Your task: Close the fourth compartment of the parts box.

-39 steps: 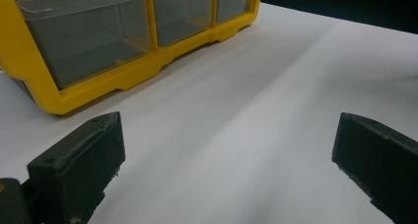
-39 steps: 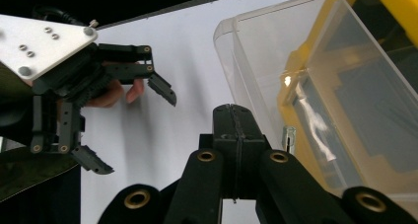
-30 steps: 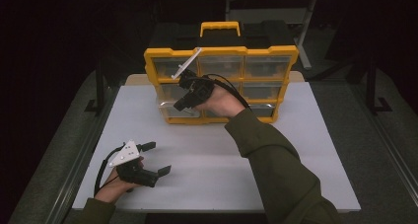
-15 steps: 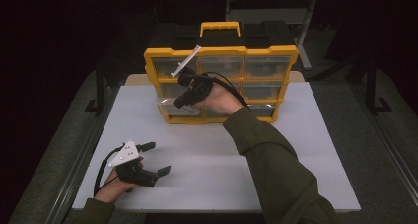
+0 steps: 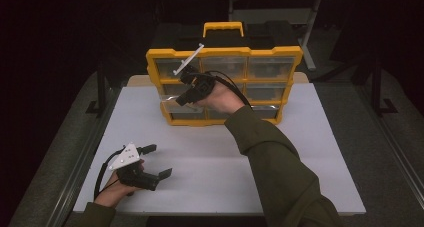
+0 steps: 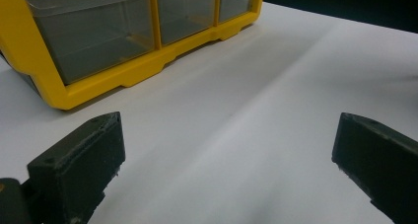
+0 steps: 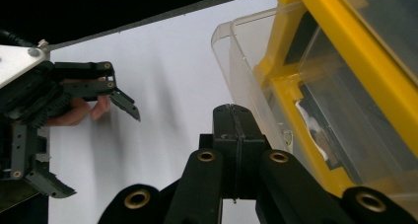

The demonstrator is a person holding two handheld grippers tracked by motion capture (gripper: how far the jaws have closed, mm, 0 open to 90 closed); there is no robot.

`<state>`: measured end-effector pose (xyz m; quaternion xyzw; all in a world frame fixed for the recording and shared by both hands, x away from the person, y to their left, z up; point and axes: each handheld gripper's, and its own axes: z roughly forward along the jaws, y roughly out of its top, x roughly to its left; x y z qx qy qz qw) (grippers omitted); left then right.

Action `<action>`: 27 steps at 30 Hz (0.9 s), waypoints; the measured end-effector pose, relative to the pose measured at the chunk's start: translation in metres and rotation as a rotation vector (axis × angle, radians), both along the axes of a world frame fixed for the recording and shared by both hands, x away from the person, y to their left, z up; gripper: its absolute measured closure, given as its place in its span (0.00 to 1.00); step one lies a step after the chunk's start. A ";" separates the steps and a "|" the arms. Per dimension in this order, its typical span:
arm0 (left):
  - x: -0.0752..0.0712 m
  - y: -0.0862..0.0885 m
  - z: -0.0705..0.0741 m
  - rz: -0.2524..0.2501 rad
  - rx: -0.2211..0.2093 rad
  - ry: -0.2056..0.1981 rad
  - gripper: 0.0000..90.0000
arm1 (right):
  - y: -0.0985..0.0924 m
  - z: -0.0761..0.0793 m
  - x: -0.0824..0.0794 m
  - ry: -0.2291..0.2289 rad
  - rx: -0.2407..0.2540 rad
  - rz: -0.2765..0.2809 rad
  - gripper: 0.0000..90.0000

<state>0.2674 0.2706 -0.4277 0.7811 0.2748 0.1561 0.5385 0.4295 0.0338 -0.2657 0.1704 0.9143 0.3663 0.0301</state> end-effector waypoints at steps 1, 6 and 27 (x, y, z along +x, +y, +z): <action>0.000 0.000 0.000 0.001 0.000 0.000 0.00 | 0.000 0.000 0.000 -0.001 -0.002 -0.005 1.00; 0.000 0.001 0.000 0.000 0.001 0.001 0.00 | 0.000 0.000 0.004 -0.011 -0.004 -0.018 1.00; 0.000 0.001 0.000 0.001 -0.001 0.005 0.00 | 0.002 0.000 0.013 -0.052 -0.010 -0.065 1.00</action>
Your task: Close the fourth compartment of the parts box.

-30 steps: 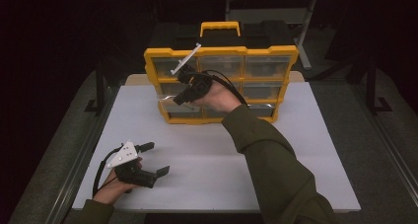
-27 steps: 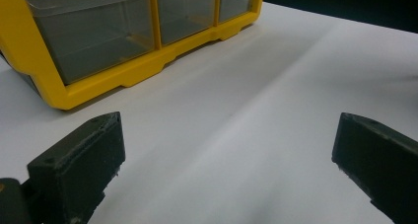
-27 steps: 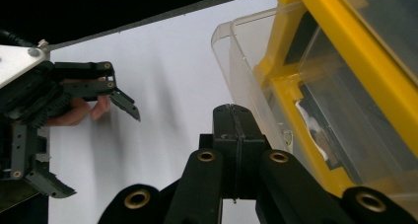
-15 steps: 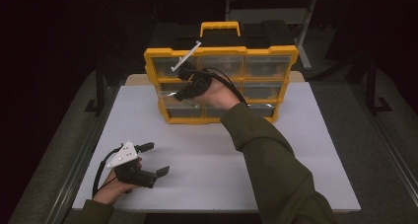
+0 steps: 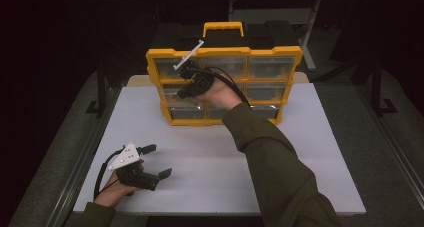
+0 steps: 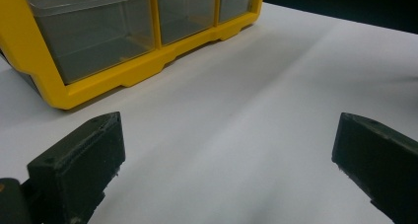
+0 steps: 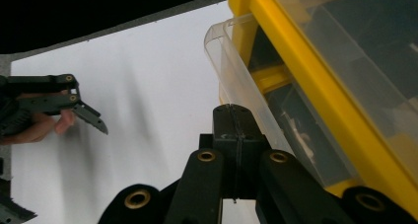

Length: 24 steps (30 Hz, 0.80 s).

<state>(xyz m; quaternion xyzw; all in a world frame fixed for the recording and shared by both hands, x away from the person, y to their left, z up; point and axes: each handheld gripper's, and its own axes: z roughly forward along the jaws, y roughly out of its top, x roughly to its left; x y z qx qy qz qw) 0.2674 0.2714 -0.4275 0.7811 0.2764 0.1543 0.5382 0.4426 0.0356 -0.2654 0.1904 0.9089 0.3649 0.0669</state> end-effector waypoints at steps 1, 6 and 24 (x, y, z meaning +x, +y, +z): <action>0.000 0.000 0.000 -0.001 0.003 -0.001 0.00 | 0.000 0.000 0.000 -0.002 -0.001 -0.001 1.00; 0.000 0.000 0.000 -0.001 0.002 -0.001 0.00 | 0.001 0.000 0.001 -0.009 0.000 -0.024 1.00; 0.001 0.000 0.001 -0.005 0.008 -0.016 0.00 | 0.000 -0.001 0.004 -0.055 -0.007 -0.084 1.00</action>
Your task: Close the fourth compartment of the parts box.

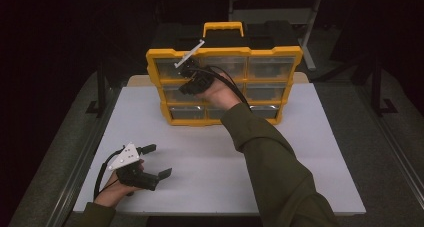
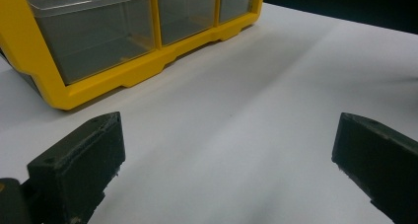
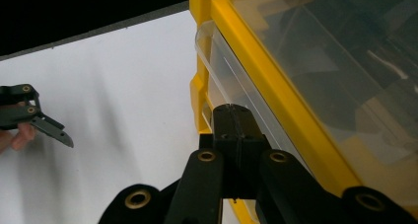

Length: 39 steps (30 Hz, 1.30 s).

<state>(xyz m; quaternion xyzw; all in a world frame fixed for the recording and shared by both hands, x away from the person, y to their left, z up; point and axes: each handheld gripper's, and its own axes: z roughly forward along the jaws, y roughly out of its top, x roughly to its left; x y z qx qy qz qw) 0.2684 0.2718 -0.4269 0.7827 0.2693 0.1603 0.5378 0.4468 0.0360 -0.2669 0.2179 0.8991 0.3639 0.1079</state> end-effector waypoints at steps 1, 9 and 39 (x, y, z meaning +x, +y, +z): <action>0.000 0.000 0.000 -0.003 0.005 -0.007 0.00 | 0.000 0.000 0.000 -0.004 0.000 -0.002 1.00; 0.000 -0.001 -0.001 0.000 -0.002 0.004 0.00 | -0.002 -0.002 -0.003 -0.007 -0.006 -0.002 1.00; -0.001 -0.004 -0.002 -0.013 0.016 0.016 0.00 | -0.068 -0.025 -0.030 0.016 0.116 -0.010 0.68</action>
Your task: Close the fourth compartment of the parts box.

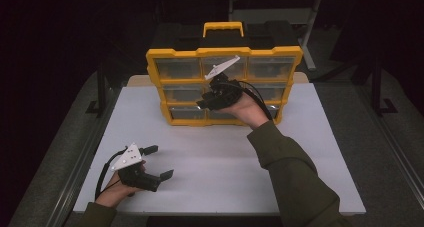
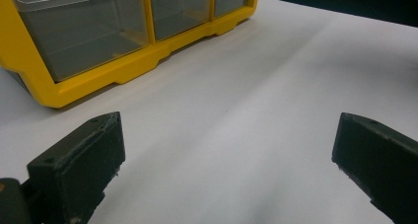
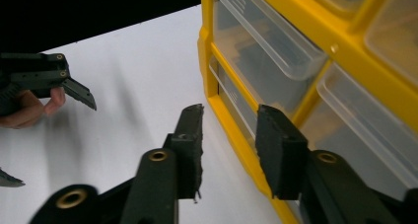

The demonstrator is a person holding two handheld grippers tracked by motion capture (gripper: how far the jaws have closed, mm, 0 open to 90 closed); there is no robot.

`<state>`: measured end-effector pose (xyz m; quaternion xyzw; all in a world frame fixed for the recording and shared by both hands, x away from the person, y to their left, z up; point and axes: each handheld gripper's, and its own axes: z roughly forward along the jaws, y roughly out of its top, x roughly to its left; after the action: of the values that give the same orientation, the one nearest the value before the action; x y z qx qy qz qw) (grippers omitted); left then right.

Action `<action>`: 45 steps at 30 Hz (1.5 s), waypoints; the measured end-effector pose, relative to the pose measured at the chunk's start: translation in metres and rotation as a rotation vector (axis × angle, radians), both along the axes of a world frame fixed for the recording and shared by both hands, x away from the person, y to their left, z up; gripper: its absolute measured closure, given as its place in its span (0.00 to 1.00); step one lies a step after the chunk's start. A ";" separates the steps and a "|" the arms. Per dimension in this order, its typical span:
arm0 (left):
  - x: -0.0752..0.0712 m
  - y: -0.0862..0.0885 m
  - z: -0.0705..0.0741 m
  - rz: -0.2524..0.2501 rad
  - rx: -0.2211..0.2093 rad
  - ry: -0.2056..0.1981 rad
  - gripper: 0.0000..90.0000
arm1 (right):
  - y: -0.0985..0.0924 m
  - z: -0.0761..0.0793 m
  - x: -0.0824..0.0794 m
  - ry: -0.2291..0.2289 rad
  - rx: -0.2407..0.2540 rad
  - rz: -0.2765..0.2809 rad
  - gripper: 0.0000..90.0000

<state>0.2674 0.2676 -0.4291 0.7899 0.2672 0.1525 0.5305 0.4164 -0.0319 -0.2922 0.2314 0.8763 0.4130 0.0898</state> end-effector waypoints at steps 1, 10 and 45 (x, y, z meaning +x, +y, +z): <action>0.000 0.000 0.000 -0.001 -0.001 0.000 0.00 | -0.002 -0.001 -0.002 0.012 0.009 -0.008 0.67; 0.001 0.000 0.000 -0.005 0.005 -0.004 0.00 | -0.018 -0.012 -0.013 0.012 0.046 -0.032 0.51; 0.005 -0.001 0.000 -0.001 0.009 -0.003 0.00 | -0.077 -0.076 -0.055 -0.021 0.074 -0.152 0.02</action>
<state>0.2725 0.2670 -0.4293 0.7922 0.2652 0.1545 0.5275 0.3618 -0.1092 -0.3681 0.2960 0.8392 0.4397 0.1216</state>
